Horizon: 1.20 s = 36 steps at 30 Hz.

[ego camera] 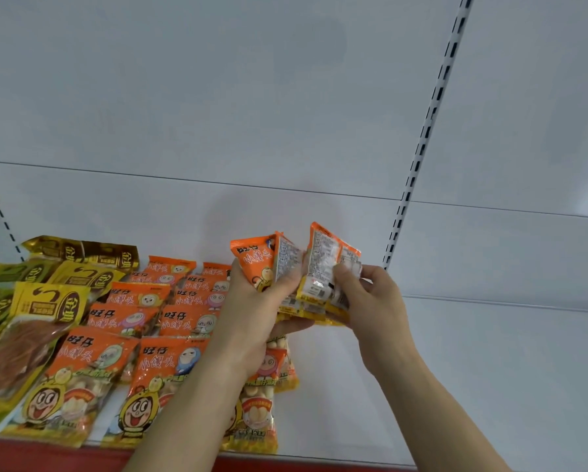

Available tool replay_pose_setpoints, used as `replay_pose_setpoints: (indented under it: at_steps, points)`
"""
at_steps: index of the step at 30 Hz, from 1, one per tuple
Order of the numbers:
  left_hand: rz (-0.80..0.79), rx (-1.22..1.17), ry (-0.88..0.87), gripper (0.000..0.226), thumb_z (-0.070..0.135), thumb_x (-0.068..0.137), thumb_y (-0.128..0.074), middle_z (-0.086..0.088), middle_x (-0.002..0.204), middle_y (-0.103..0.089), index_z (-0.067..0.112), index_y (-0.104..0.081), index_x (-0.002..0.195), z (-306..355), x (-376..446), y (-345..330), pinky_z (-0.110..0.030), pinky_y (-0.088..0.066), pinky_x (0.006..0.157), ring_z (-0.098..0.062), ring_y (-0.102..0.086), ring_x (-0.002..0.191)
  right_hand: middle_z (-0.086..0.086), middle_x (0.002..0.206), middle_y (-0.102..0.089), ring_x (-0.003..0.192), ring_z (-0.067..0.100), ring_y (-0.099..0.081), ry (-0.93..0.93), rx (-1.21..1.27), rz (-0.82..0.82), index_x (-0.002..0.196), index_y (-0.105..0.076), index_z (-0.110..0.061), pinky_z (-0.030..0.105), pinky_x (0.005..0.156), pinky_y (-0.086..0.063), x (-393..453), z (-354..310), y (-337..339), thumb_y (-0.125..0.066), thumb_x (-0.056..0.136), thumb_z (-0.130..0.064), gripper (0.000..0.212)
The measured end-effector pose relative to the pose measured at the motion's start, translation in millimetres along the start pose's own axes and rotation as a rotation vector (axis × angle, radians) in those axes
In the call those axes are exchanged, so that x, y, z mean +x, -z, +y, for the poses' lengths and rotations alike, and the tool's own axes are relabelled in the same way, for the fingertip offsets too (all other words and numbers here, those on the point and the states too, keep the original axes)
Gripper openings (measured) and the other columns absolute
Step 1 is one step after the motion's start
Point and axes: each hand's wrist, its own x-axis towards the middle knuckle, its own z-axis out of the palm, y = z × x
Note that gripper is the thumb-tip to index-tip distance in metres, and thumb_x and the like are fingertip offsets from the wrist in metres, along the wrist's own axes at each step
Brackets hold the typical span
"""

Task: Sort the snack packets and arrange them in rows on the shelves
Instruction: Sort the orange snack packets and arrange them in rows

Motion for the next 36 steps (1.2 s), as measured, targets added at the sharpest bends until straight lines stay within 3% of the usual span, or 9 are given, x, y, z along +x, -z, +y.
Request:
replay_pose_setpoints:
  at_steps: [4,8,13,16,19,23,28,32,36]
  points:
    - [0.072,-0.018,0.008,0.039,0.007,0.094,-0.072,-0.008,0.109,-0.078,0.020,-0.055,0.127,-4.5,1.0,3.2,-0.052,-0.064,0.071,-0.031,-0.079,0.085,0.000,0.091,-0.076,0.078,0.014,-0.074,0.051,-0.020,0.074,0.103,-0.057,-0.024,0.043,0.077,-0.061,-1.4,-1.0,7.1,-0.068,0.094,-0.032,0.016]
    - [0.172,-0.022,-0.037,0.040,0.004,0.096,-0.069,-0.003,0.109,-0.076,0.023,-0.051,0.127,-6.3,-0.1,4.7,-0.043,-0.065,0.064,-0.023,-0.079,0.079,-0.017,0.099,-0.063,0.087,-0.005,-0.059,0.430,-0.341,0.314,0.104,-0.054,-0.036,0.012,0.069,-0.044,-3.1,-10.8,14.8,-0.069,0.093,-0.034,0.018]
    - [0.125,-0.018,-0.123,0.040,0.013,0.095,-0.071,-0.004,0.109,-0.076,0.026,-0.055,0.130,-5.4,-5.0,-8.7,-0.039,-0.064,0.064,-0.024,-0.079,0.088,-0.001,0.120,-0.059,0.111,0.019,-0.055,0.890,-0.730,0.064,0.117,-0.073,-0.022,0.040,0.087,-0.051,-20.3,22.0,-7.8,-0.056,0.097,-0.042,0.033]
    - [0.077,-0.059,-0.102,0.044,0.015,0.094,-0.074,-0.007,0.113,-0.076,0.023,-0.057,0.134,-4.7,-4.3,-6.6,-0.047,-0.064,0.070,-0.029,-0.078,0.095,-0.011,0.151,-0.037,0.134,0.012,-0.043,0.629,-0.563,-0.139,0.128,-0.065,-0.040,0.026,0.100,-0.047,-19.9,15.8,-0.8,-0.045,0.102,-0.045,0.034]
    - [0.135,-0.059,-0.103,0.042,0.018,0.095,-0.074,-0.002,0.112,-0.076,0.028,-0.057,0.132,-6.4,-1.0,-4.5,-0.046,-0.065,0.067,-0.024,-0.078,0.092,-0.017,0.140,-0.048,0.117,-0.003,-0.052,0.487,-0.527,-0.254,0.124,-0.063,-0.042,0.002,0.081,-0.041,-16.6,8.3,10.6,-0.059,0.098,-0.034,0.028]
    - [0.145,-0.064,-0.095,0.042,0.025,0.095,-0.074,-0.001,0.112,-0.075,0.032,-0.055,0.131,-8.0,-3.7,-9.0,-0.042,-0.064,0.063,-0.025,-0.078,0.092,-0.021,0.127,-0.050,0.104,-0.009,-0.055,0.451,-0.529,-0.171,0.138,-0.052,-0.039,0.003,0.076,-0.046,-16.8,7.9,13.1,-0.072,0.088,-0.040,0.054]
    - [0.194,0.034,-0.136,0.054,0.031,0.088,-0.080,0.004,0.112,-0.074,0.034,-0.052,0.133,-8.6,-6.1,-10.0,-0.048,-0.066,0.071,-0.019,-0.078,0.091,-0.019,0.136,-0.042,0.117,0.006,-0.054,0.510,-0.664,-0.282,0.148,-0.039,-0.045,0.023,0.092,-0.055,-23.9,14.7,13.6,-0.065,0.087,-0.055,0.067]
    - [0.255,0.068,-0.132,0.049,0.033,0.093,-0.075,0.005,0.113,-0.073,0.036,-0.050,0.135,-11.6,-5.2,-8.5,-0.047,-0.066,0.072,-0.020,-0.077,0.092,-0.018,0.129,-0.048,0.105,-0.002,-0.058,0.408,-0.669,-0.382,0.149,-0.036,-0.048,0.006,0.083,-0.048,-20.8,11.6,20.1,-0.071,0.087,-0.046,0.071]
    - [0.294,-0.063,-0.157,0.035,0.020,0.099,-0.069,0.003,0.108,-0.075,0.028,-0.053,0.129,-2.9,-4.7,3.3,-0.045,-0.065,0.064,-0.019,-0.079,0.086,-0.012,0.117,-0.048,0.088,-0.009,-0.053,0.399,-0.683,-0.134,0.148,-0.042,-0.042,0.002,0.072,-0.040,-5.1,8.6,32.1,-0.071,0.089,-0.037,0.066]
